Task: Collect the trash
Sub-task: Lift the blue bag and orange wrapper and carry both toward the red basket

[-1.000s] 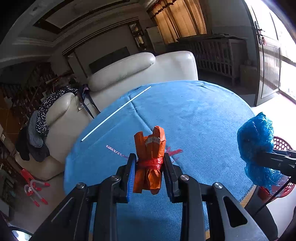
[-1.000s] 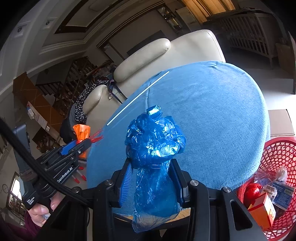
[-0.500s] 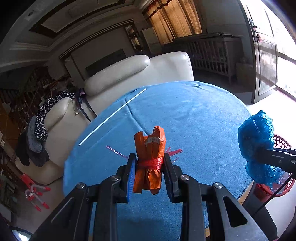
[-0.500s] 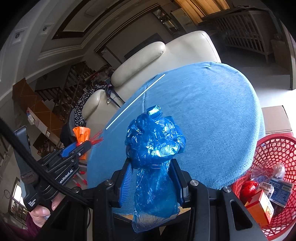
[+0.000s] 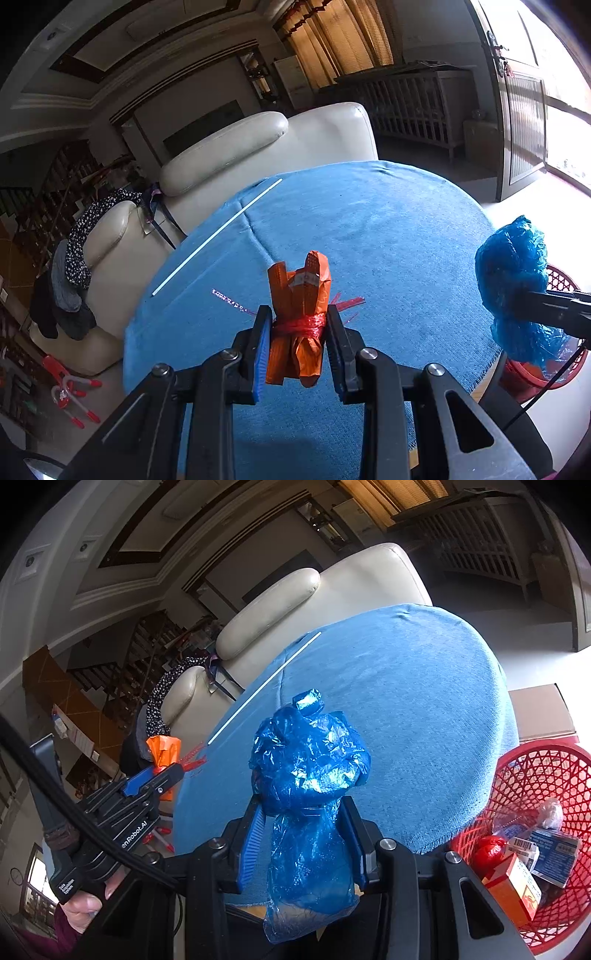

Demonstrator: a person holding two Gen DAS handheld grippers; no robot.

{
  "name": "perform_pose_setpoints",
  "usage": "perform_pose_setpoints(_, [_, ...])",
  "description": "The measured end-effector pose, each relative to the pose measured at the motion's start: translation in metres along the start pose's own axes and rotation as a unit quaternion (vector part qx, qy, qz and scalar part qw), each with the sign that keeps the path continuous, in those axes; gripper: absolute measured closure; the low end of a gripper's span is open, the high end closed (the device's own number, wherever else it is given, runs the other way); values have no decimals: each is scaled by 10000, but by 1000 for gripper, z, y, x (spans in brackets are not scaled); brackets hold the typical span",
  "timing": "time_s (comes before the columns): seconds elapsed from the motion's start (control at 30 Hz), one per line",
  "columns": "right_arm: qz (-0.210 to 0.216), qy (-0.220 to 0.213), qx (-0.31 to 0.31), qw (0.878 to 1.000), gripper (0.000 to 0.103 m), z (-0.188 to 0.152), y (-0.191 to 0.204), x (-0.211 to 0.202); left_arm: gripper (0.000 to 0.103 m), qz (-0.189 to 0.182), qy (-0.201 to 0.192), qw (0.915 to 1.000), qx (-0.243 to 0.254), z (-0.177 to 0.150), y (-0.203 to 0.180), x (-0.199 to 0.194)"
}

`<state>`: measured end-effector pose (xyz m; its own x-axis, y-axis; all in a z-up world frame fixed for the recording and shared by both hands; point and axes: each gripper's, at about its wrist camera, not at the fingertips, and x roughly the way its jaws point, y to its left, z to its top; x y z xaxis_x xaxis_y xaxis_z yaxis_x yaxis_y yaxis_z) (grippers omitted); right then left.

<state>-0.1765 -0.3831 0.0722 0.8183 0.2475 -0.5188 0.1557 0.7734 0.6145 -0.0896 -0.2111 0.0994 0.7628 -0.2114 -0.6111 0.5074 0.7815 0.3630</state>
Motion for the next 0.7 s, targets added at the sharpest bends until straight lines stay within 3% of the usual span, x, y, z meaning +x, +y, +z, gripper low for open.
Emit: perform_pose_setpoints(0.7, [-15,-116,139,9998,60,-5,-3,-17,73,-88,-60,9997,220,6,-17,-4])
